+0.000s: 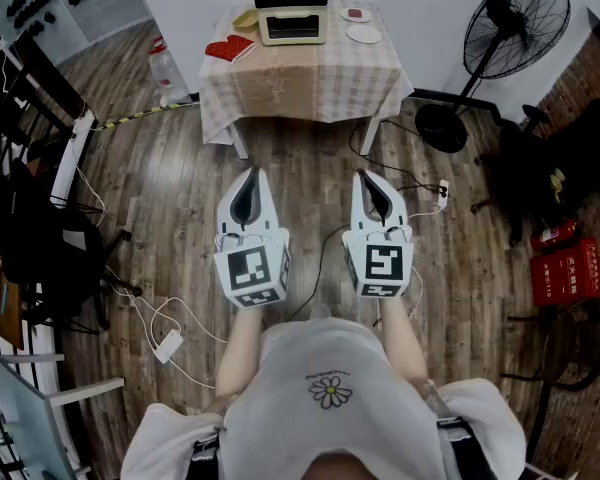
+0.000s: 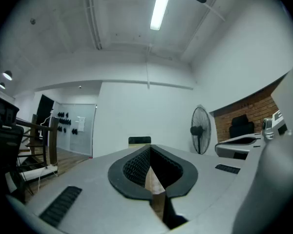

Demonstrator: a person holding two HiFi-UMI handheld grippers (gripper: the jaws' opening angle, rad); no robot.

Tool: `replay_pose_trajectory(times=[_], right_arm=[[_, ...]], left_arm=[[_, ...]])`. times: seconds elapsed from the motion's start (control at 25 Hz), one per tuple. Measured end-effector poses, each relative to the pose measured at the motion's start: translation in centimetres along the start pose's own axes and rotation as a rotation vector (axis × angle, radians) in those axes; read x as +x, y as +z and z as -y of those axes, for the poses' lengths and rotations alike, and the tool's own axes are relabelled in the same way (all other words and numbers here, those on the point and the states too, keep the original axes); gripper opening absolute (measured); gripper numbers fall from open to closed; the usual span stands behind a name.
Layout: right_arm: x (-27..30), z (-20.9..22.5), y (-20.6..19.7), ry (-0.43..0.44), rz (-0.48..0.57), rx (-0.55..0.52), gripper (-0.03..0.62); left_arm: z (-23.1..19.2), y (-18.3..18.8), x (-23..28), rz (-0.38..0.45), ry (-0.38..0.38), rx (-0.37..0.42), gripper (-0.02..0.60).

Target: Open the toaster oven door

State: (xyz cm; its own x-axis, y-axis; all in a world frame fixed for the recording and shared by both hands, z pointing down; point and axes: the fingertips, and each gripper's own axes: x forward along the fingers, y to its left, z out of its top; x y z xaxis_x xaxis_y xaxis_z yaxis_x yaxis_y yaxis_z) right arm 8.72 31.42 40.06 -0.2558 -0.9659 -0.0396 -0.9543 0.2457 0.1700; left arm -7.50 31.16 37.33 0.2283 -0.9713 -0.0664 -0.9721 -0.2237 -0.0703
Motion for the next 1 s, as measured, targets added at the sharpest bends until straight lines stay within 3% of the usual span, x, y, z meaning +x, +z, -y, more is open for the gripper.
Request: replay_pose_trajectory(times=[0.52, 1.0], right_arm=[[0.8, 0.0, -1.4, 0.022, -0.038, 0.039, 0.009], [1.8, -0.2, -1.3, 0.061, -0.018, 0.035, 0.009]], left_arm=[[-0.7, -1.0, 0.8, -0.036, 0.015, -0.005, 0.017], [-1.0, 0.2, 2.4, 0.001, 0.011, 0.013, 0.017]])
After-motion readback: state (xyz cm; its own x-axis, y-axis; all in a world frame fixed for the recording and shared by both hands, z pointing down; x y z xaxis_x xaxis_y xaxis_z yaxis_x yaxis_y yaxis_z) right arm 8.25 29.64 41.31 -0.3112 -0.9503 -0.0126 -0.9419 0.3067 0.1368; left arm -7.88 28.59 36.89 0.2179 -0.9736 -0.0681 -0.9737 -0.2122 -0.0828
